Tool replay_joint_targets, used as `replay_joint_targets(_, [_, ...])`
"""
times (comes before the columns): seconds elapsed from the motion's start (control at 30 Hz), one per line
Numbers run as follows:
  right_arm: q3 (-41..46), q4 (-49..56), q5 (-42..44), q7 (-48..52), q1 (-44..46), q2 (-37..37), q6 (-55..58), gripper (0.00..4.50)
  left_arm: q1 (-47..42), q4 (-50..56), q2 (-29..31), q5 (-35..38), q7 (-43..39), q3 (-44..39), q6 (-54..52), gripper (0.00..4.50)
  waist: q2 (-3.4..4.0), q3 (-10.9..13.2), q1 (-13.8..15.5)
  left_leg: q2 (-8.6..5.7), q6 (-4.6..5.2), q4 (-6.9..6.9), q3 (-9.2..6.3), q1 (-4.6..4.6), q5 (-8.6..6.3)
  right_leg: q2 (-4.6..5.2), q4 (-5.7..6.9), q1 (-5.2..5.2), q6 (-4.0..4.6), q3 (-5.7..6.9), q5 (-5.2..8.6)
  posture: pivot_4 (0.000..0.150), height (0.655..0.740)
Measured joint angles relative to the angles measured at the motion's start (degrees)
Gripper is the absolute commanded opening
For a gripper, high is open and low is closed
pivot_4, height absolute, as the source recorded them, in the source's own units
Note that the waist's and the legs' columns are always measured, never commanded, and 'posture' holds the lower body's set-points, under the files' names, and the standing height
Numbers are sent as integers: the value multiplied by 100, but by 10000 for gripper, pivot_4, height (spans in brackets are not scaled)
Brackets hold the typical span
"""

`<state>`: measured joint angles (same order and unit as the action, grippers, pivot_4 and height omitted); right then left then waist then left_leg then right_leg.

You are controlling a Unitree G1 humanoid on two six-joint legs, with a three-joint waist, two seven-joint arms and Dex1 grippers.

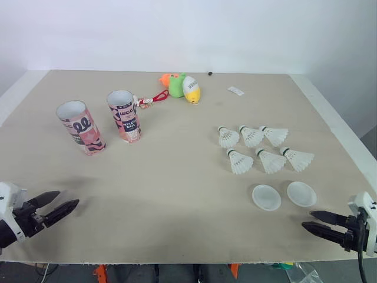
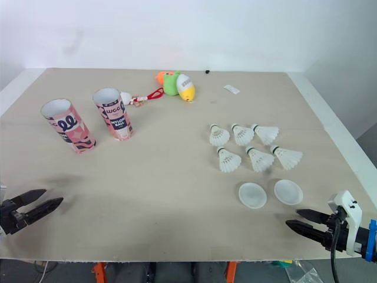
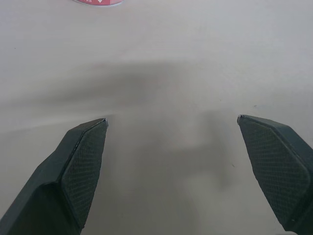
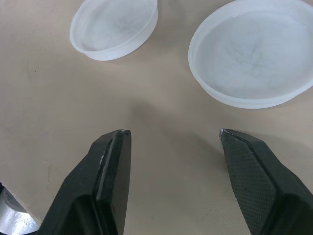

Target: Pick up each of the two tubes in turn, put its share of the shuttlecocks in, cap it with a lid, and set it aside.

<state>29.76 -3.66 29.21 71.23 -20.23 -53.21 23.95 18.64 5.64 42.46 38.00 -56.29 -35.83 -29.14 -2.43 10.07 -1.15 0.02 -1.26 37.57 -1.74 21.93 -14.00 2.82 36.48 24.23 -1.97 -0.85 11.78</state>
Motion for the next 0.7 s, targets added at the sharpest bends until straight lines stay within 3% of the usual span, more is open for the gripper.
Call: replay_joint_targets(0.7, [-1,36,37,-12,11,2,18,31212,-107,201,-96,198,296,0,-229,44209,0,-2,1,2,0,0,2,-1,0,-1,0,0,1,-1,0,1500,7323])
